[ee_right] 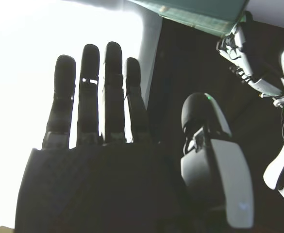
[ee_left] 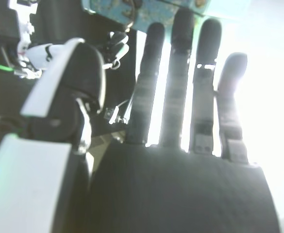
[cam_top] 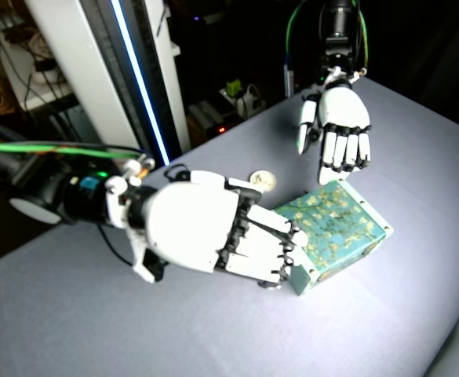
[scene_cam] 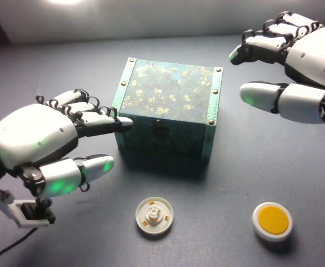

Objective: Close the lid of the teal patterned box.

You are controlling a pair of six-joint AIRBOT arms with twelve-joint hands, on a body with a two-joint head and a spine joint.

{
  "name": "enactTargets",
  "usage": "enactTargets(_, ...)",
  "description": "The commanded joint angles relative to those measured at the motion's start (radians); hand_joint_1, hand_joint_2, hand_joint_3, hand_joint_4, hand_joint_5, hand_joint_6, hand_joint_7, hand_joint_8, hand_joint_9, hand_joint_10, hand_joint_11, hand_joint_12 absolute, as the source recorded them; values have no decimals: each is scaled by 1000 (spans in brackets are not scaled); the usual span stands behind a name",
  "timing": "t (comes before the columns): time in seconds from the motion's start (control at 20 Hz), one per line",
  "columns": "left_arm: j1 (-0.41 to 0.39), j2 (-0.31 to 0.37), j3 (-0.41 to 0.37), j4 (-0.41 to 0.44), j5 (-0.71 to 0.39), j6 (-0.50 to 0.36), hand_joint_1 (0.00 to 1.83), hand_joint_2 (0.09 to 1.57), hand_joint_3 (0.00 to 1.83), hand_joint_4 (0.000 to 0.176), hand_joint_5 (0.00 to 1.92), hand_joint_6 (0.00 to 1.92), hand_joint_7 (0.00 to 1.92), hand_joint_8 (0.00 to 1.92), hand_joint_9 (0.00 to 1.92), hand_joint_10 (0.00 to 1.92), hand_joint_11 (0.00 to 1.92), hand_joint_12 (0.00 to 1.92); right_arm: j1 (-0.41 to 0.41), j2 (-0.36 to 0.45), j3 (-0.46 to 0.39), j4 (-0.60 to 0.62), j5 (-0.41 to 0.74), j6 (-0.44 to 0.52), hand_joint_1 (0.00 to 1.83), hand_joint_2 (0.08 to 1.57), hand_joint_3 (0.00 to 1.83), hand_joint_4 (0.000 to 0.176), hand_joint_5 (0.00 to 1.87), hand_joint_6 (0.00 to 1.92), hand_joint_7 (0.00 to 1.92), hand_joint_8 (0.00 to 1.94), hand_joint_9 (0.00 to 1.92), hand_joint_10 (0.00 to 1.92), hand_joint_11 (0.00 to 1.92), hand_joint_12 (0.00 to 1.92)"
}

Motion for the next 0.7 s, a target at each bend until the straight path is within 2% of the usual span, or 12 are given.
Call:
enactTargets(0.0, -1, 14, -7, -23, -156, 7, 165, 1464, 7, 0, 450, 28, 561, 25, 378, 532, 0, 1655, -4, 22, -8, 8, 166, 9, 7, 1407, 4, 0, 238, 611, 489, 49, 96, 1051, 0, 1771)
enactTargets(0.05, 3, 22, -13, -27, -175, 13, 127, 1477, 10, 0, 402, 6, 496, 9, 280, 482, 0, 1519, -13, 36, -19, 8, 187, 11, 37, 1463, 7, 0, 235, 711, 597, 131, 240, 1164, 79, 1820)
enactTargets(0.15, 12, 49, -37, -44, -233, 44, 7, 1463, 1, 39, 205, 18, 173, 4, 48, 212, 0, 818, -43, 84, -58, 7, 254, 11, 54, 1511, 5, 0, 166, 735, 564, 138, 278, 1060, 73, 1747)
enactTargets(0.2, 18, 61, -47, -52, -260, 60, 1, 1483, 4, 9, 131, 33, 94, 16, 31, 93, 0, 408, -57, 108, -76, 7, 287, 11, 65, 1497, 0, 0, 127, 816, 476, 291, 228, 1179, 32, 1824)
enactTargets(0.25, 24, 74, -55, -63, -288, 73, 0, 1470, 0, 28, 78, 14, 32, 17, 5, 18, 0, 81, -73, 126, -91, 7, 314, 11, 39, 1503, 0, 0, 83, 883, 370, 417, 175, 1193, 6, 1840)
enactTargets(0.3, 32, 86, -64, -74, -316, 85, 18, 1466, 5, 33, 62, 4, 18, 3, 0, 3, 0, 174, -90, 149, -108, 7, 347, 11, 86, 1458, 0, 0, 80, 864, 294, 517, 84, 1209, 0, 1834)
enactTargets(0.35, 43, 98, -75, -88, -349, 101, 104, 1456, 0, 11, 50, 2, 3, 0, 0, 0, 0, 96, -101, 162, -118, 7, 370, 11, 69, 1415, 0, 0, 112, 747, 320, 458, 99, 1098, 0, 1782)
enactTargets(0.4, 50, 105, -82, -98, -369, 113, 136, 1442, 0, 0, 26, 5, 0, 0, 0, 0, 0, 18, -109, 171, -126, 7, 387, 11, 44, 1396, 0, 0, 147, 646, 349, 357, 106, 986, 0, 1735)
enactTargets(0.45, 65, 114, -91, -113, -401, 126, 31, 1347, 0, 60, 0, 0, 0, 0, 0, 0, 7, 6, -123, 187, -140, 7, 410, 11, 96, 1461, 9, 0, 70, 361, 170, 90, 9, 616, 0, 1535)
enactTargets(0.5, 74, 119, -96, -122, -419, 131, 31, 1347, 0, 60, 0, 0, 0, 0, 0, 0, 7, 6, -131, 196, -148, 5, 427, 10, 96, 1461, 9, 0, 70, 361, 170, 90, 9, 616, 0, 1535)
enactTargets(0.55, 88, 126, -102, -136, -450, 138, 11, 1308, 0, 86, 0, 0, 0, 0, 0, 0, 0, 0, -146, 215, -163, 3, 454, 10, 127, 1455, 0, 0, 5, 46, 85, 21, 1, 527, 0, 1532)
enactTargets(0.65, 96, 136, -110, -148, -479, 152, 71, 1308, 0, 78, 0, 0, 0, 0, 0, 0, 0, 0, -166, 238, -181, 2, 496, 10, 117, 1404, 0, 1, 0, 8, 39, 6, 0, 420, 0, 1473)
